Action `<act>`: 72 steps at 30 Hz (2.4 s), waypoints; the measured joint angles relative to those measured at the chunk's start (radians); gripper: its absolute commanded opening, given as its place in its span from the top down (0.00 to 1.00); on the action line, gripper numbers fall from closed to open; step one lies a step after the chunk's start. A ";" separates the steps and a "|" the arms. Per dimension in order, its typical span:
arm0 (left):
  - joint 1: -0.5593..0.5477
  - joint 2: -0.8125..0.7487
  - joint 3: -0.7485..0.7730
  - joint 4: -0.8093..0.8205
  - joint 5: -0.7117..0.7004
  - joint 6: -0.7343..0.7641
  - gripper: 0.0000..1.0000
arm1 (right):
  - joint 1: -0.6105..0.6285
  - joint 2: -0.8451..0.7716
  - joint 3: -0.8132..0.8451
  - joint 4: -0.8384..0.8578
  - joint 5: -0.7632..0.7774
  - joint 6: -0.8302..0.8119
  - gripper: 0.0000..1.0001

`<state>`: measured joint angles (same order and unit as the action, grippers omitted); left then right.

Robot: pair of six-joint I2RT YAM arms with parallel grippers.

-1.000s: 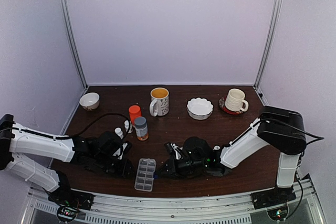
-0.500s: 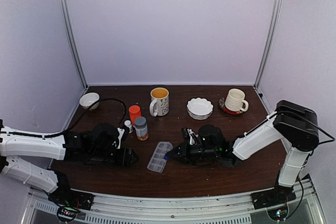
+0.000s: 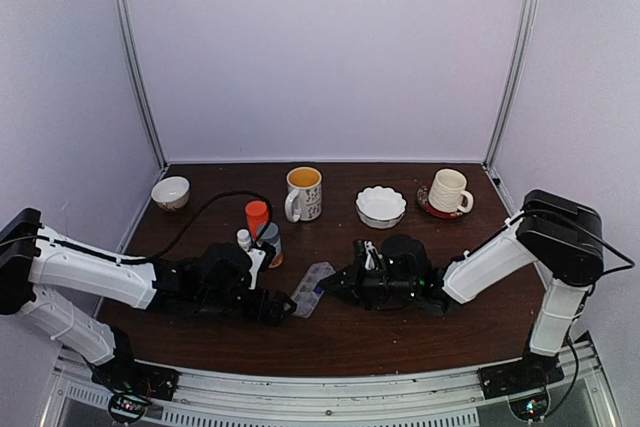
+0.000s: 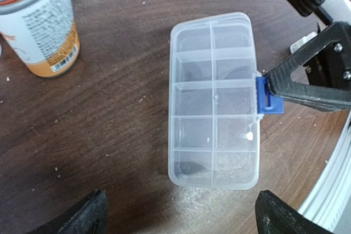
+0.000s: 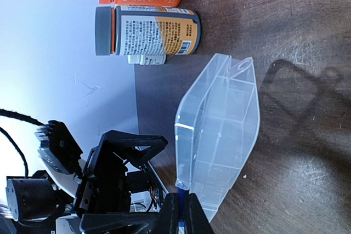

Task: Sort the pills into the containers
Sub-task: Open the pill container at the center of the board.

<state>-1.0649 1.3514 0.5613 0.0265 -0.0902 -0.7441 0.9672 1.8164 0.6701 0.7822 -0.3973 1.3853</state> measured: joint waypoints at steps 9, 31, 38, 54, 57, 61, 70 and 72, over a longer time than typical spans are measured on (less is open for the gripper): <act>-0.059 0.099 0.124 0.005 -0.045 0.055 0.02 | -0.003 0.020 0.000 0.027 0.015 0.047 1.00; -0.106 0.294 0.380 -0.319 -0.301 0.087 0.10 | -0.003 0.020 0.000 0.020 0.030 0.061 1.00; -0.132 0.346 0.433 -0.382 -0.346 0.103 0.10 | -0.003 0.018 0.000 0.019 0.032 0.067 1.00; -0.142 0.375 0.469 -0.476 -0.421 0.108 0.20 | -0.003 -0.040 0.013 -0.005 0.032 0.081 1.00; -0.142 0.375 0.469 -0.470 -0.412 0.109 0.25 | -0.003 -0.050 0.017 -0.016 0.032 0.080 1.00; -0.142 0.373 0.461 -0.446 -0.381 0.114 0.14 | -0.003 -0.066 0.019 -0.044 0.034 0.076 1.00; -0.142 0.283 0.427 -0.407 -0.320 0.121 0.07 | -0.003 -0.103 0.034 -0.126 0.047 0.049 1.00; -0.142 0.261 0.427 -0.402 -0.316 0.126 0.08 | -0.003 -0.109 0.039 -0.146 0.052 0.042 1.00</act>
<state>-1.2064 1.6127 0.9882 -0.3759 -0.4061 -0.6186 0.9642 1.7077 0.7094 0.6357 -0.3454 1.4269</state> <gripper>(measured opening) 0.930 0.025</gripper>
